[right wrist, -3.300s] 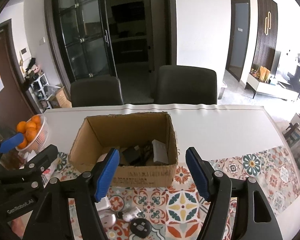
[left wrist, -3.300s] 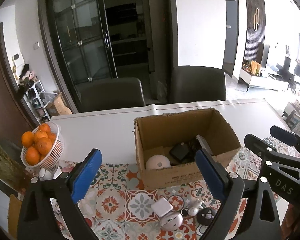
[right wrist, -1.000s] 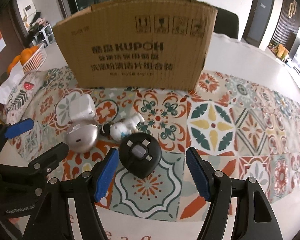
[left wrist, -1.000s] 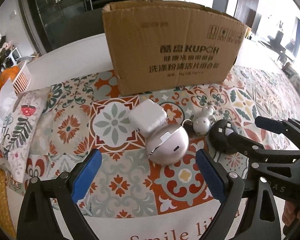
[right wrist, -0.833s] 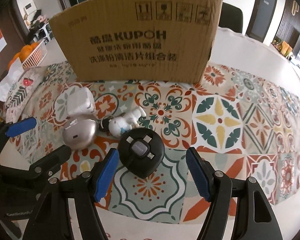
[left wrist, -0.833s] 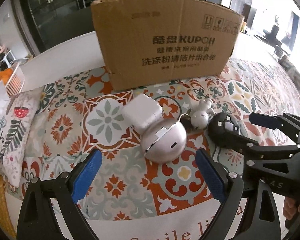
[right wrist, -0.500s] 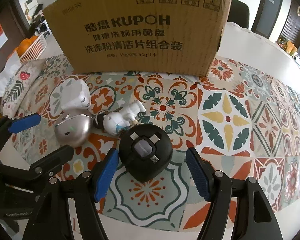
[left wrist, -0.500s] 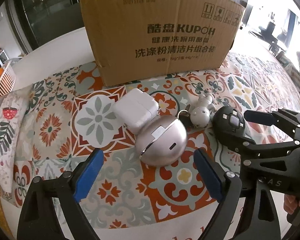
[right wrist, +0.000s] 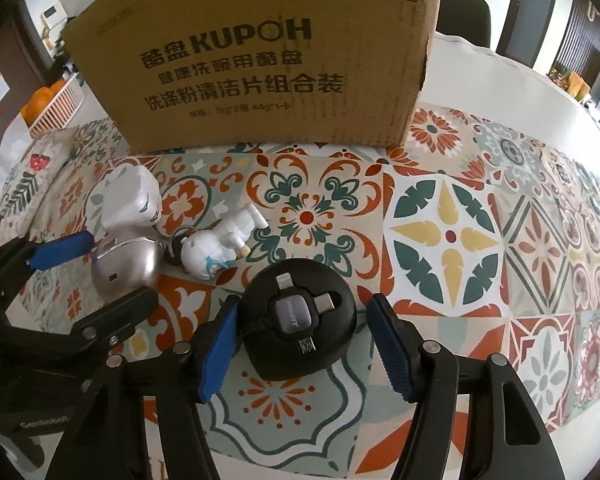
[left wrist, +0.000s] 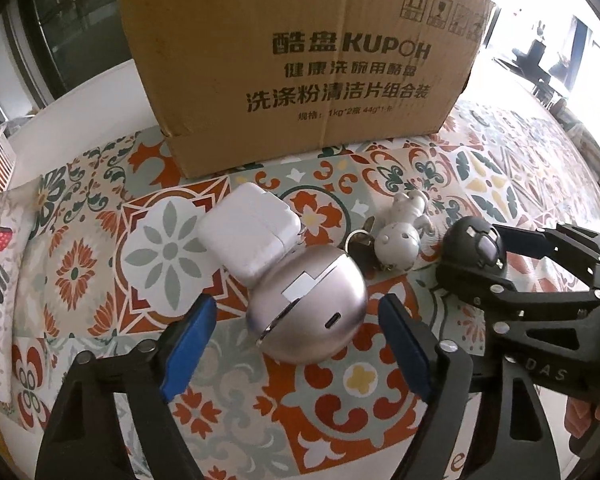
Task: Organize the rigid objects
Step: 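Reach the left tool to the silver round speaker while the right tool reaches the black round charger, then close the left tool on the silver speaker while the right tool grasps the black round charger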
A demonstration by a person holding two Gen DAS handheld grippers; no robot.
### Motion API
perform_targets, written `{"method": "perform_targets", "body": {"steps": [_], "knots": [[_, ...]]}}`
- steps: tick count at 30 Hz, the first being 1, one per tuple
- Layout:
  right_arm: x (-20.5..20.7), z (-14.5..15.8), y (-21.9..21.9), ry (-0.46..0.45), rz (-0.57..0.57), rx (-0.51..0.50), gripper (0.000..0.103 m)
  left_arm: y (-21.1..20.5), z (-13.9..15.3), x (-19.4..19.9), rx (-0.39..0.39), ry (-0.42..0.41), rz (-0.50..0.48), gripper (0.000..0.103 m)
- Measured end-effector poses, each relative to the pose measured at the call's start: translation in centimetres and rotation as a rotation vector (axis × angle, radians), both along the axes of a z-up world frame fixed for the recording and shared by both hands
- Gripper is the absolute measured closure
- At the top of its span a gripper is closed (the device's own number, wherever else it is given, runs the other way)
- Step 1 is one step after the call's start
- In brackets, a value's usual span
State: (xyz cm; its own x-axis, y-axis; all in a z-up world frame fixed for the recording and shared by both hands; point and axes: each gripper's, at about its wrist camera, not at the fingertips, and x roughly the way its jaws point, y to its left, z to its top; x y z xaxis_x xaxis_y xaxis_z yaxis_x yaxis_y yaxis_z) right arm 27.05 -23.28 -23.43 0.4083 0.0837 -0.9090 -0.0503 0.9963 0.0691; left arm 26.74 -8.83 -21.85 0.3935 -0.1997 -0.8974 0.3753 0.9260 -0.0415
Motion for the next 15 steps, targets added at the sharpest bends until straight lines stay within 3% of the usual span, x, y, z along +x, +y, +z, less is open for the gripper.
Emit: {"method": "perform_targets", "body": {"steps": [2, 6, 11, 15], "knots": [[0.04, 0.03, 0.13, -0.005, 0.003, 0.003, 0.046, -0.19, -0.25, 0.2, 0.0, 0.001, 0.003, 0.023], [0.15, 0.01, 0.0, -0.006, -0.009, 0.002, 0.046, -0.11, -0.49, 0.43, -0.023, 0.011, 0.019, 0.023], [0.07, 0.09, -0.09, -0.007, -0.011, 0.004, 0.046, -0.31, -0.72, 0.5, -0.033, 0.016, 0.029, 0.041], [-0.11, 0.13, 0.31, -0.004, 0.001, 0.002, 0.046, -0.35, -0.73, 0.58, -0.034, 0.011, 0.031, 0.043]]}}
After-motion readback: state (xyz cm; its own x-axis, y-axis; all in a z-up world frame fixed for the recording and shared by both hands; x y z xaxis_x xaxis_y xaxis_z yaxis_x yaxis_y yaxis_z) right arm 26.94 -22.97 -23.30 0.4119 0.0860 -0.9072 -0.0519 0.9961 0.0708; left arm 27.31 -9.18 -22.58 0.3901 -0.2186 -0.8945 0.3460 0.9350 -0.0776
